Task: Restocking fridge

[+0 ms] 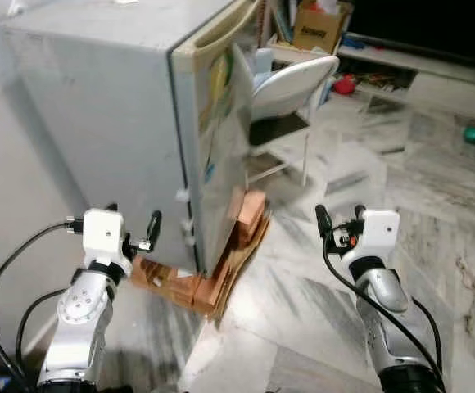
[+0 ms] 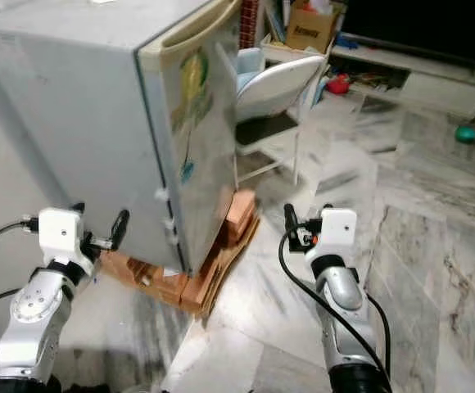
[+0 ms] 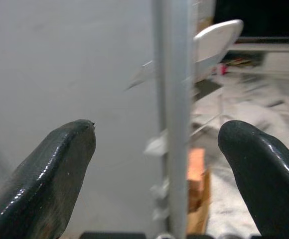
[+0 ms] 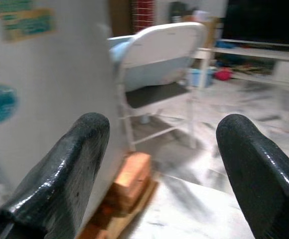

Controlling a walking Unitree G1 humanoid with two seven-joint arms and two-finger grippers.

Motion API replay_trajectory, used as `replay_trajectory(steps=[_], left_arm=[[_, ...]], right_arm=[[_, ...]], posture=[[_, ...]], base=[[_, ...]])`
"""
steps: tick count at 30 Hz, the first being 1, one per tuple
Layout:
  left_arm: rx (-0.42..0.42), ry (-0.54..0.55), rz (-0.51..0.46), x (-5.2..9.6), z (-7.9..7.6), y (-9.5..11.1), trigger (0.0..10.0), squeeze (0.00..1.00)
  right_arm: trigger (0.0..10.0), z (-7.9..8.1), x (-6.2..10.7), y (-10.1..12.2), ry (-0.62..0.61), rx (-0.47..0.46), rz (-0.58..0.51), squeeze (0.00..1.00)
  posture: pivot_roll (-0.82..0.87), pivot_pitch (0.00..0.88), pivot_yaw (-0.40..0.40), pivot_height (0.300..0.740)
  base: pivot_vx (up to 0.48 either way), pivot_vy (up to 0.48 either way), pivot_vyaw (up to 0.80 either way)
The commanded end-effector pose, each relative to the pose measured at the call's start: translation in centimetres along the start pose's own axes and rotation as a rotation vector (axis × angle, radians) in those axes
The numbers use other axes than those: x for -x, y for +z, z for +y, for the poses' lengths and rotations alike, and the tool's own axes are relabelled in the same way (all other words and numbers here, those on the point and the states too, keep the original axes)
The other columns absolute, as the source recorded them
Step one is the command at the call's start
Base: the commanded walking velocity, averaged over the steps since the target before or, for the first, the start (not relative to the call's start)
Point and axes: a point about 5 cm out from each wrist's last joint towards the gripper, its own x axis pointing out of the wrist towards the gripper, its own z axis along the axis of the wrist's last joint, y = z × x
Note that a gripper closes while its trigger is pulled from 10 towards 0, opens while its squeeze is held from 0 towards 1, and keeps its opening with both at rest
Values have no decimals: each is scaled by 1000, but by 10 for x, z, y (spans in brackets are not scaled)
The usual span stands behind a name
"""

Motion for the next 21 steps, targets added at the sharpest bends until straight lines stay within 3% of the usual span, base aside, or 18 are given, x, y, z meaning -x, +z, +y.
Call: replay_trajectory(steps=[1,15,21], left_arm=[[4,-29,-31,-3,-6,7,10000,0],[2,-13,-18,-4,-6,4,10000,0],[-21,67,0,-4,4,1,10000,0]], right_arm=[[10000,-6,1,2,-19,13,0,0],[10000,-8,2,3,-18,22,2,0],[10000,-9,1,3,-15,28,5,0]], posture=[[7,0,-22,740],[-2,0,-22,740],[1,2,-27,740]], base=[[330,0,-800],[402,0,-81],[0,0,0]])
